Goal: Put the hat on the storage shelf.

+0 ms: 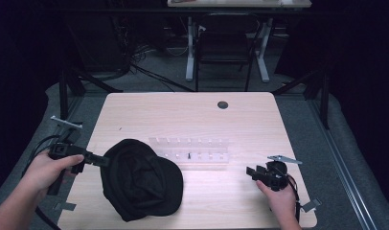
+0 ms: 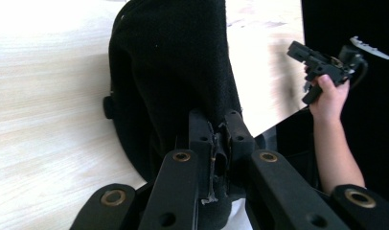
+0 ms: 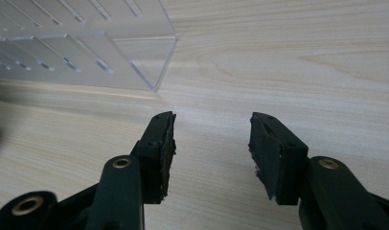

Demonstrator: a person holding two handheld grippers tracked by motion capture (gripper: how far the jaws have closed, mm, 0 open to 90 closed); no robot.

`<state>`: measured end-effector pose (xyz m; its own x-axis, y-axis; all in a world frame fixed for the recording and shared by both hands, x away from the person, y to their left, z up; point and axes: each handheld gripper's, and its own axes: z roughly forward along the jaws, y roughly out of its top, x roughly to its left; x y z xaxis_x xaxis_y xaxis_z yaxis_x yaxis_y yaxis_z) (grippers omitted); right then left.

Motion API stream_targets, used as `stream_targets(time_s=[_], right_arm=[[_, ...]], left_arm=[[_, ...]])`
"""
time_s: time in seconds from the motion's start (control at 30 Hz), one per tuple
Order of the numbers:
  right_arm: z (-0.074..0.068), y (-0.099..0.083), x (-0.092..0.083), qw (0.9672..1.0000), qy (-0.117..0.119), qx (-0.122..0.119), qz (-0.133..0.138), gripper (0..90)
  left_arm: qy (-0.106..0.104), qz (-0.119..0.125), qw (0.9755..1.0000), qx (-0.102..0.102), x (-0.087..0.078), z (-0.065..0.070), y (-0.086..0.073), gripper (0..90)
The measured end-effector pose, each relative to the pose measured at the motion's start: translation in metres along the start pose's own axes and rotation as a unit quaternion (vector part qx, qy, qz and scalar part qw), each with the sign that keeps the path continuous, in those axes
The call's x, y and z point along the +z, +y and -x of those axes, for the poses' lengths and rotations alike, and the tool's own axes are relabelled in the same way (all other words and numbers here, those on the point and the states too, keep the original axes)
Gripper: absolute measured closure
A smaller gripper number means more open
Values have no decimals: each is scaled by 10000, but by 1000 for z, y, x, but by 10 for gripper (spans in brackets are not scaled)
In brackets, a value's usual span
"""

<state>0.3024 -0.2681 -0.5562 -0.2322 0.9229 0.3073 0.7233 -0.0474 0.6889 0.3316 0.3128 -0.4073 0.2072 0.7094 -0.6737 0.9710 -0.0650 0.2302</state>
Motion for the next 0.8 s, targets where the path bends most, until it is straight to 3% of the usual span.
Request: stream_targets(time_s=[0.2,0.37,0.8], right_arm=[[0,0,0,10000,11,4,1,508],[1,0,0,10000,18,13,21,508],[1,1,0,10000,16,56,8,508]], left_arm=[[9,-23,10000,55,-3,10,5,855],[140,-64,9998,141,-4,21,9,855],[150,-83,9993,339,-13,49,17,856]])
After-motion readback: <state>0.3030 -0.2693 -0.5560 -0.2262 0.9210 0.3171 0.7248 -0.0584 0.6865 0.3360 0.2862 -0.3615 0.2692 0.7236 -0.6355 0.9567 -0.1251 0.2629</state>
